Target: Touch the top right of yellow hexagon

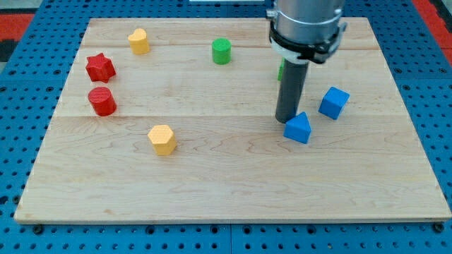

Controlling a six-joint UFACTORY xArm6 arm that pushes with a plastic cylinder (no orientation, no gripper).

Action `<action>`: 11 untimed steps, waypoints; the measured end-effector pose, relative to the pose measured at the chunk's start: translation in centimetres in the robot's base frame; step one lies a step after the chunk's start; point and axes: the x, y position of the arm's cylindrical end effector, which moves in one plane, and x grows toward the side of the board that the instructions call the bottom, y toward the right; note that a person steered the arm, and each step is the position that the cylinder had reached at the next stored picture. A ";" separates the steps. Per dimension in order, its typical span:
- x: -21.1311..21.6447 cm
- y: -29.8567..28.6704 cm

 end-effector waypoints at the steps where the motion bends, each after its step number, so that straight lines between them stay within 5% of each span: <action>1: 2.0 -2.3; 6: -7.2 -3.5; 11: -8.0 -4.3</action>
